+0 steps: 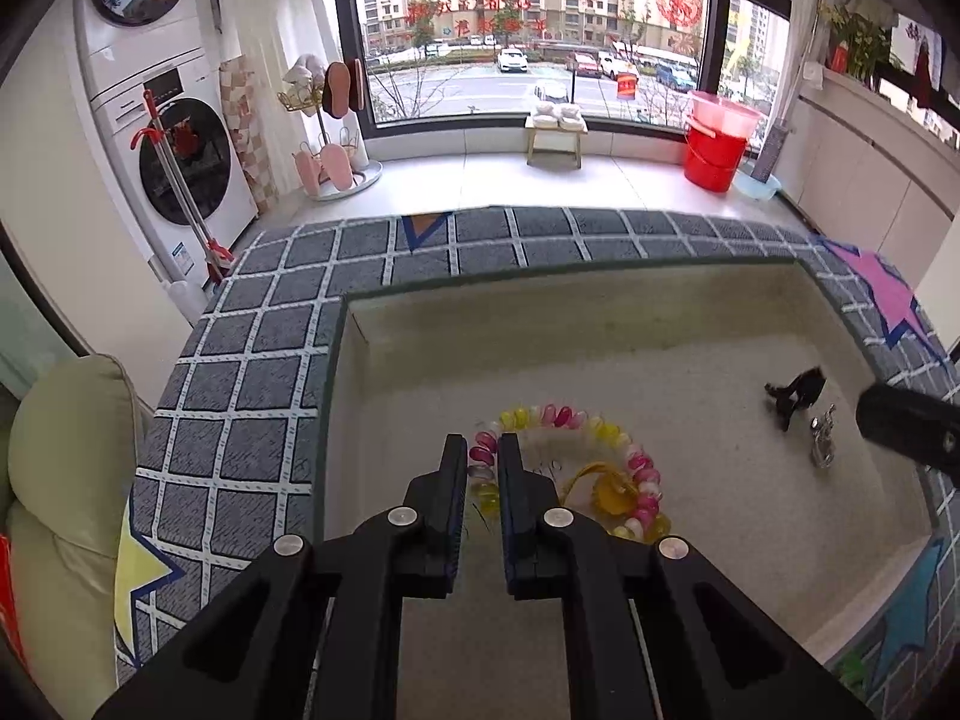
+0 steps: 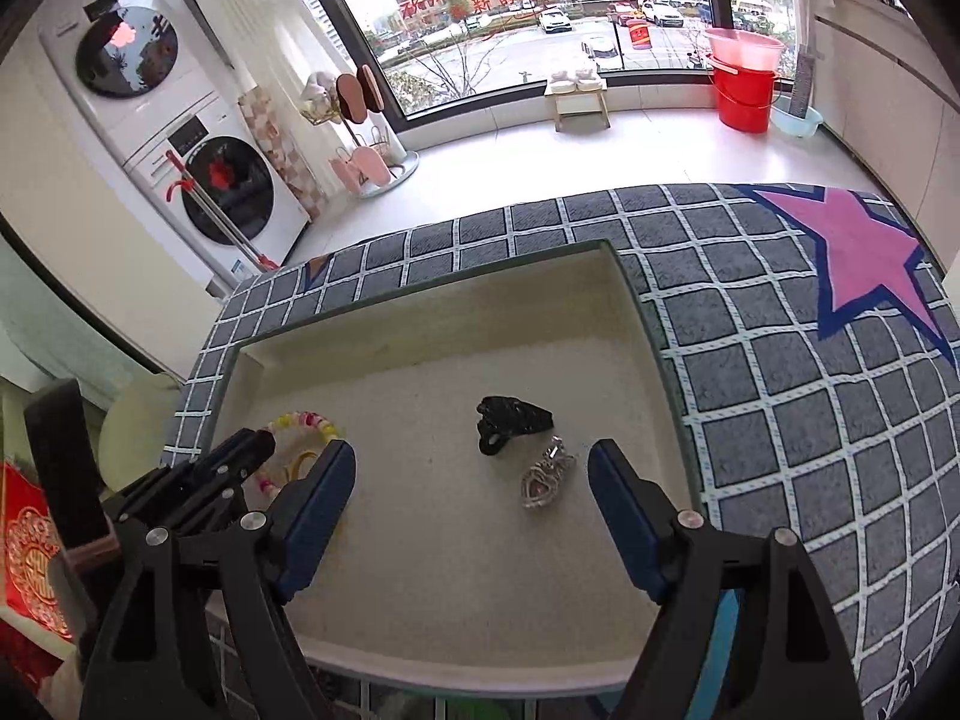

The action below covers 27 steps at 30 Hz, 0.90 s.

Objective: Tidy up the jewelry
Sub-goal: 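Carry bead bracelet and claw clip over the tray and release both, then withdraw both tools from the tray back over the mat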

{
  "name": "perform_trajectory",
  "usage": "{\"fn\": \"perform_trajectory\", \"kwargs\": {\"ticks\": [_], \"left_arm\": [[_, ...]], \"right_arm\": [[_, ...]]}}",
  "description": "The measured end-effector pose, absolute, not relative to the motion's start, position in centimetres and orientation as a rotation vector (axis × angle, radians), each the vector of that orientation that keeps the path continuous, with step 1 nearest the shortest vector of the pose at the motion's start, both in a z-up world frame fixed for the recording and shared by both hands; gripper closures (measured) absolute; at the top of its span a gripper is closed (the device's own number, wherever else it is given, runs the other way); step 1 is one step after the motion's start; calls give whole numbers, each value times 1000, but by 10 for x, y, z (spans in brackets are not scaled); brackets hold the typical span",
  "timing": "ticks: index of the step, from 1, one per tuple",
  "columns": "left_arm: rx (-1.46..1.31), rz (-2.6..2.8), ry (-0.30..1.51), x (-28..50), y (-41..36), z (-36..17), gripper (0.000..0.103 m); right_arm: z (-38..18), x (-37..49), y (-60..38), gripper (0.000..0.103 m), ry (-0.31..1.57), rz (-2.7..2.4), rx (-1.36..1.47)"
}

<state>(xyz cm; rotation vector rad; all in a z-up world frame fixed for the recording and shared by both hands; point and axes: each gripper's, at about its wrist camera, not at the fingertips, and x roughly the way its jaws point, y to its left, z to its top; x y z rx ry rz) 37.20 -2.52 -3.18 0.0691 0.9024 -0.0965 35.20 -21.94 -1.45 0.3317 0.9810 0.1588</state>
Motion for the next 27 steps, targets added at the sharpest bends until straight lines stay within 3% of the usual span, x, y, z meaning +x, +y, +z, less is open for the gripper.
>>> {"fn": "perform_trajectory", "kwargs": {"ticks": [5,6,7,8,11,15,17,27], "left_arm": [[61,-100,877,368,-24,-23,77],[58,-99,877,368,-22,-21,37],[50,-86,874,367,-20,-19,5],[40,-62,841,365,-17,-15,0],[48,-72,816,361,-16,-10,0],[65,-57,795,352,-13,-4,0],[70,-53,787,345,-10,-1,0],[69,-151,797,285,6,10,0]], "right_arm": [[-13,346,-223,21,982,155,341],[-13,345,-225,21,983,158,349],[-14,344,-226,20,984,161,356],[-14,342,-226,19,983,164,362],[-11,337,-230,10,969,168,387],[-6,328,-236,9,948,174,424],[-3,322,-238,0,929,174,436],[27,277,-243,0,888,185,423]]}}
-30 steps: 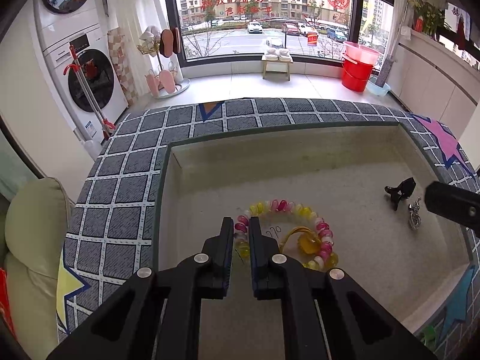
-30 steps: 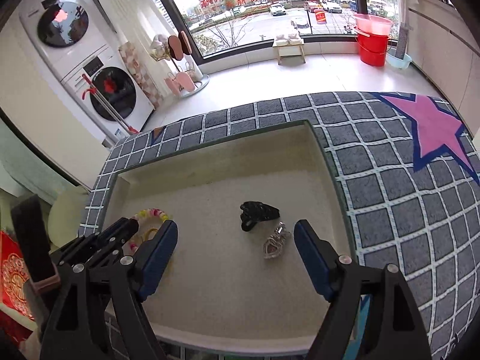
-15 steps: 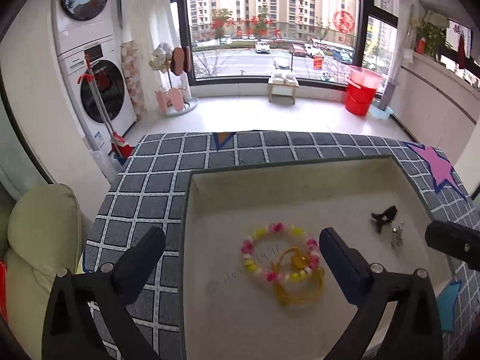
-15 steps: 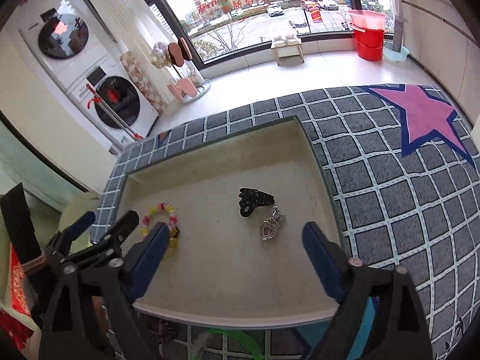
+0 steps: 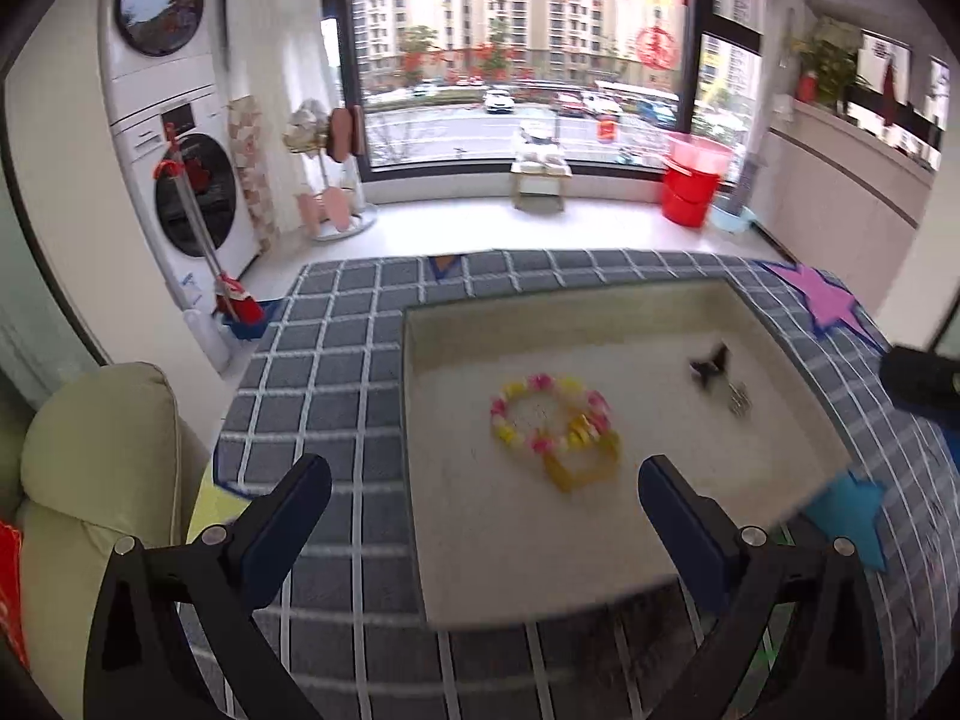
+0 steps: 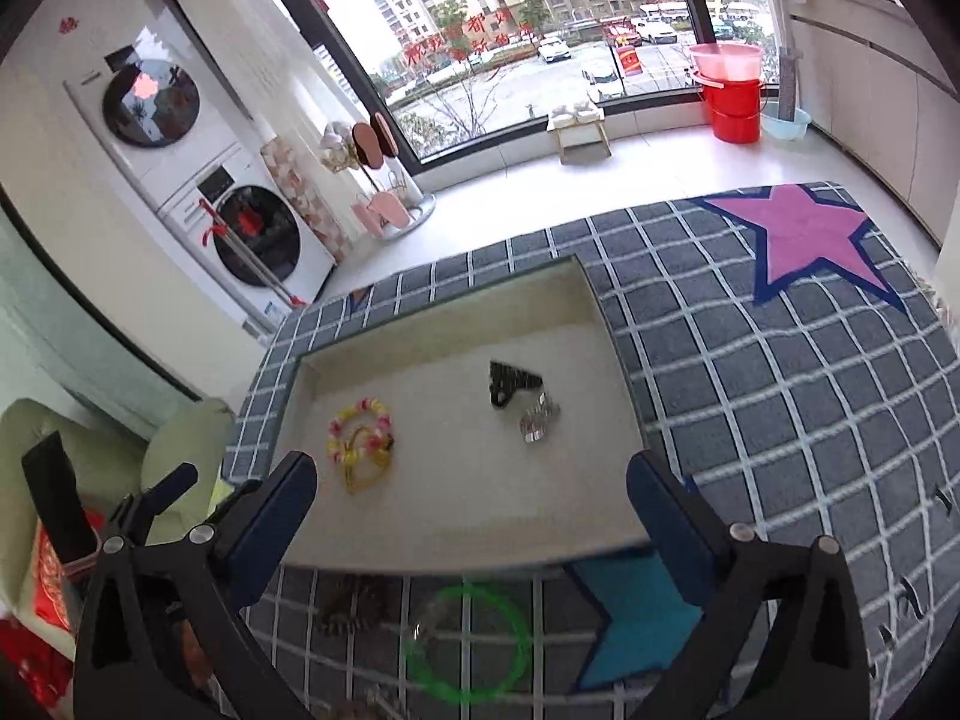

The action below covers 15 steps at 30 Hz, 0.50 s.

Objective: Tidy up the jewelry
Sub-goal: 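Withdraw both tools from the tray back over the mat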

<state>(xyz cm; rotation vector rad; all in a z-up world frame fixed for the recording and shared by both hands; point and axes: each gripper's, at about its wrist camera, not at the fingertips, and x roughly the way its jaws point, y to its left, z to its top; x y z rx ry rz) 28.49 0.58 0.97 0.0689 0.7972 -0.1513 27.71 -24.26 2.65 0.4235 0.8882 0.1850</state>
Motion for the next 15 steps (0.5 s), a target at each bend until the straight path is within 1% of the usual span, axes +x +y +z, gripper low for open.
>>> {"fn": "perform_trajectory", "kwargs": {"ticks": [5,15], "left_arm": [[59,-182,819,247,13,6,0],[60,-216,858,182,25,-4,0]], "right_arm": [[23,253,-244,0,940,211,452],[3,190,-239,0,1017,191,383]]}}
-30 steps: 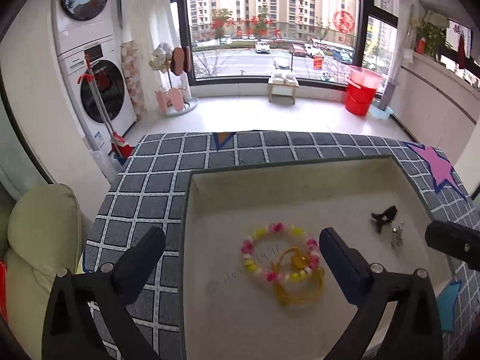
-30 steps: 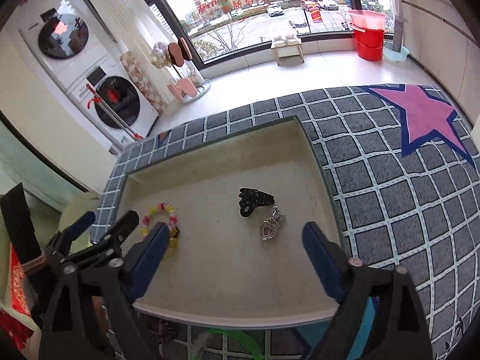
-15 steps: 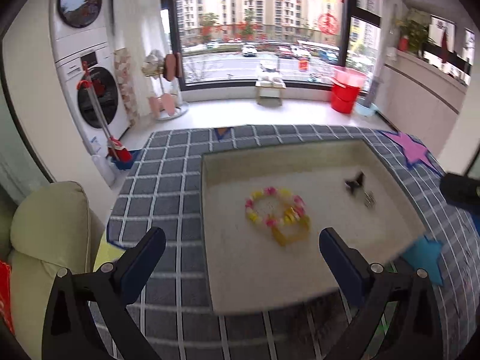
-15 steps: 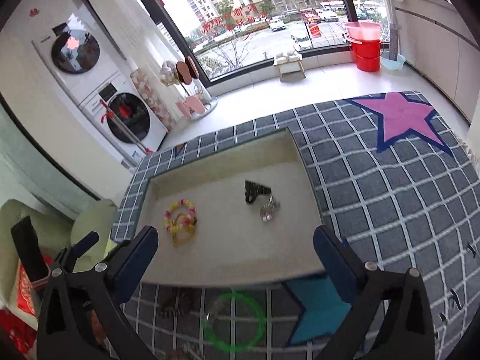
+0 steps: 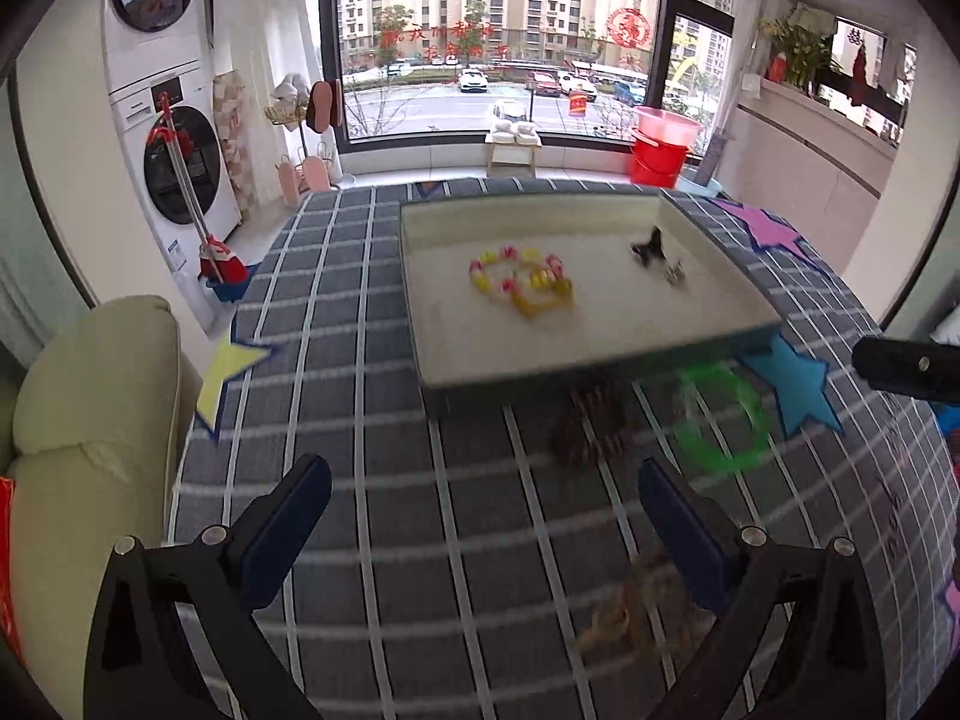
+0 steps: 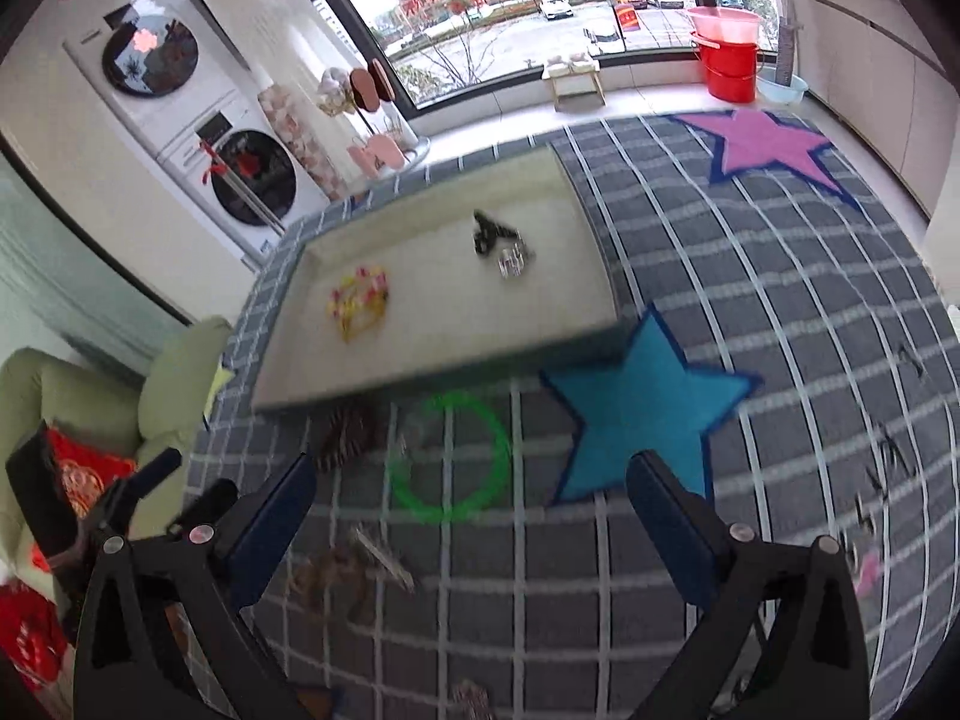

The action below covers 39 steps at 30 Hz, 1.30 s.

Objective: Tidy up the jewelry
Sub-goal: 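Withdraw both tools from the tray back over the mat, then grasp the silver heart pendant with right tool while left tool grasps the brown braided cord bracelet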

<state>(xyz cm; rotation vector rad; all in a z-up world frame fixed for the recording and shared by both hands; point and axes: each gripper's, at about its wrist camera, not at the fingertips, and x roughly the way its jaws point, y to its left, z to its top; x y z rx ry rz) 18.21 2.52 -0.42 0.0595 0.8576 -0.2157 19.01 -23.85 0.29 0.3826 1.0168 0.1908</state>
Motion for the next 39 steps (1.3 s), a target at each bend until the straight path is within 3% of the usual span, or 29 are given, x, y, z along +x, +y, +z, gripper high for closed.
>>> {"fn": "perform_trajectory", "kwargs": {"ticks": [19,22,24,26,28,31,34,37,39], "left_arm": [[218,-338,840,105,-12,-22,1],[237,-357,841,103,-17,-25,4],[252,-371,842,103,-21,-26,14],[267,-392,843,102,-25,-28,14],[286,-417,843,102,-30,-31,24],[310,-449,844,101,-38,-36,26],[339,-473,851,100,-47,-40,38],[352,-492,861,100,-53,-45,39],[365,-499,872,100,-57,-48,52]], "right_arm": [[-31,97,-213,0,1082,149,205],[-34,88,-210,5,1075,158,184],[-36,83,-207,11,1077,163,166],[-40,78,-205,20,1083,174,156],[-44,75,-202,26,1087,183,142],[-49,73,-195,30,1085,183,102],[-51,71,-188,32,1067,180,63],[-51,72,-181,37,1056,173,21],[-52,72,-178,43,1047,165,-8]]}}
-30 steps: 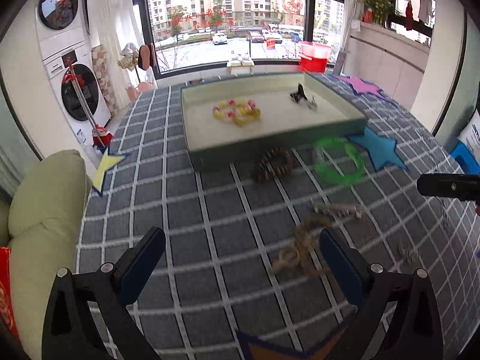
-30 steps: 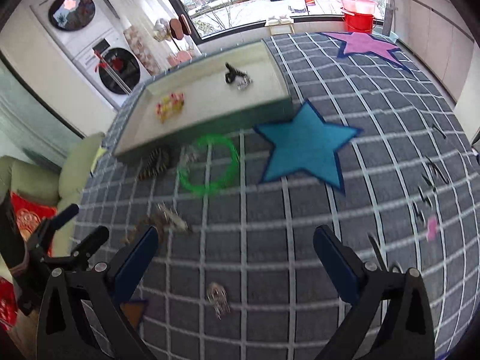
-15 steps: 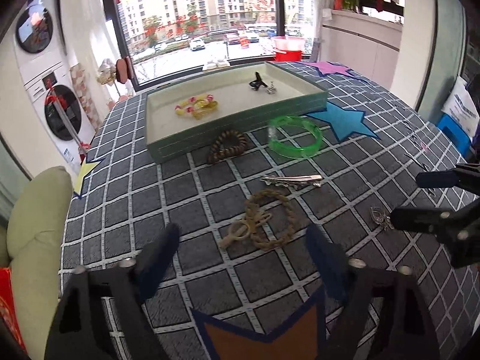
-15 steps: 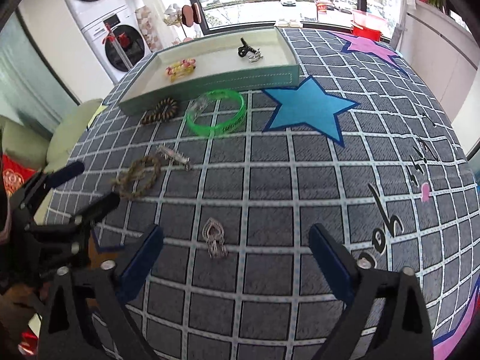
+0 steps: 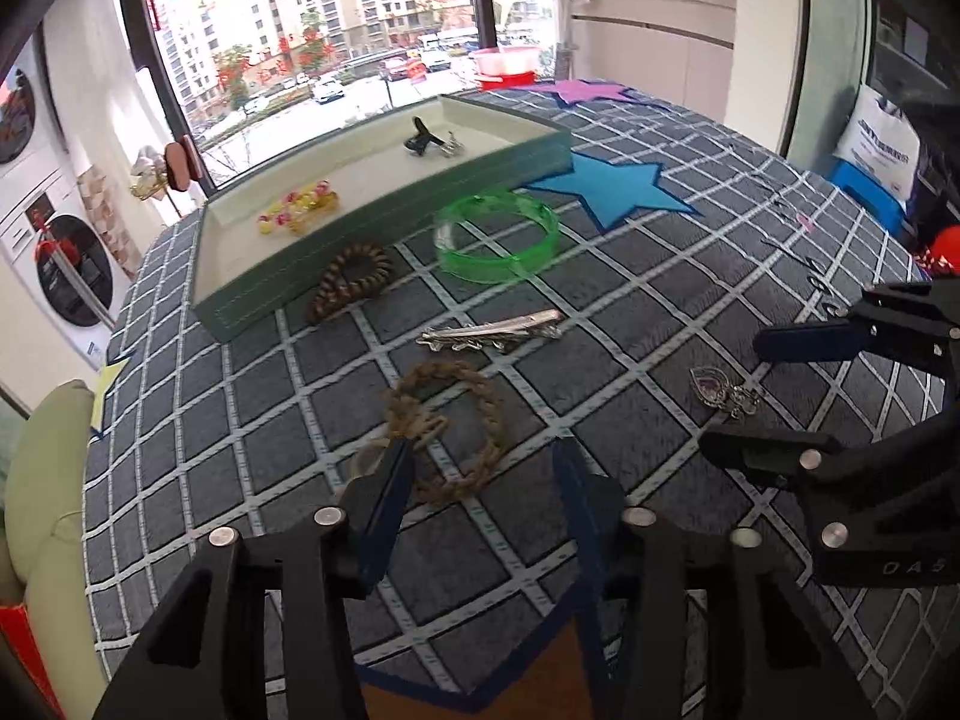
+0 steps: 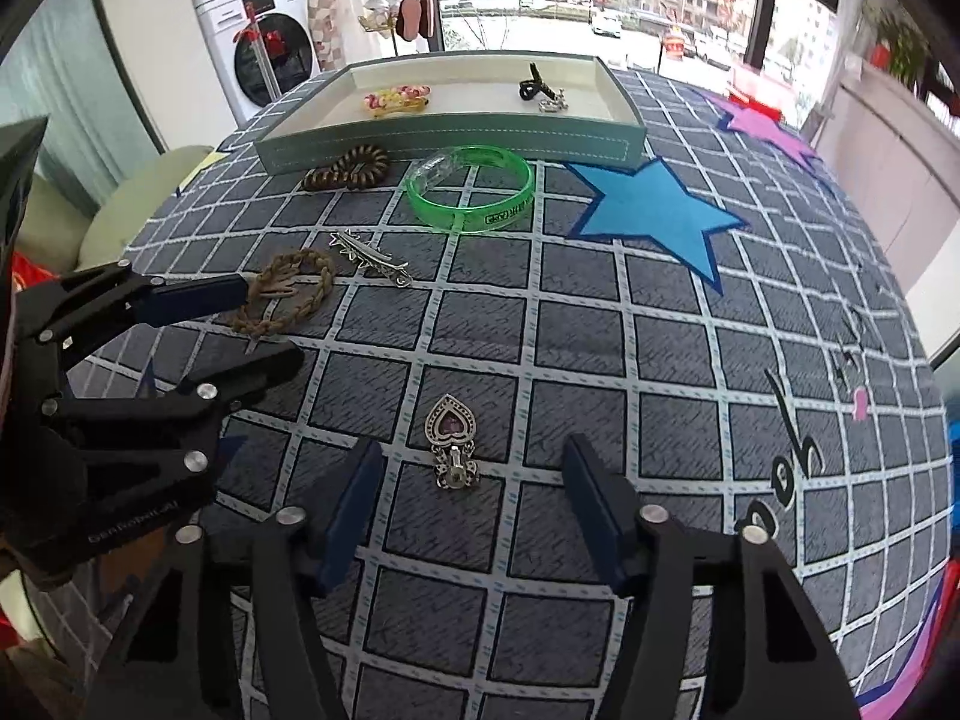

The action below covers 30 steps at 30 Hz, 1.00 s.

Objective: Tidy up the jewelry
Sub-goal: 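Grasp the silver heart pendant with right tool while left tool grasps the brown braided cord bracelet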

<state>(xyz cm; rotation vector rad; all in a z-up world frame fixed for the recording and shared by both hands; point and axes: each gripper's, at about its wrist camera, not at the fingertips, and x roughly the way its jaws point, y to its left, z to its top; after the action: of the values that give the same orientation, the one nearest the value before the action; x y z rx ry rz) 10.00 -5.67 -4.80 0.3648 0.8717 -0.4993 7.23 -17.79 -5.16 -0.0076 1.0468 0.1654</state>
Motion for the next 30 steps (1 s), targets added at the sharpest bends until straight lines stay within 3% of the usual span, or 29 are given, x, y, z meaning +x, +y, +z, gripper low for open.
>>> {"fn": "perform_trajectory", "kwargs": {"ticks": [3,4,6,8,9,30], "left_arm": [[369,-511,878,101,-60,-49,55],[366,-520,882,101,-60,-49,60],[365,-532,890,100,-61,-49,83],[371,-538,886,99,-61,-49,83],[367,-541,884,98,-61,-49,83],[82,-511,850,95,-11,-5,83]], "right_arm": [[-52,72,-175,50,1037,157,-35],[-52,71,-174,52,1033,155,-44],[-52,70,-172,60,1027,158,-50],[-51,70,-170,82,1021,152,-58],[-51,70,-169,86,1021,151,-58],[-37,65,-202,86,1024,154,155]]}}
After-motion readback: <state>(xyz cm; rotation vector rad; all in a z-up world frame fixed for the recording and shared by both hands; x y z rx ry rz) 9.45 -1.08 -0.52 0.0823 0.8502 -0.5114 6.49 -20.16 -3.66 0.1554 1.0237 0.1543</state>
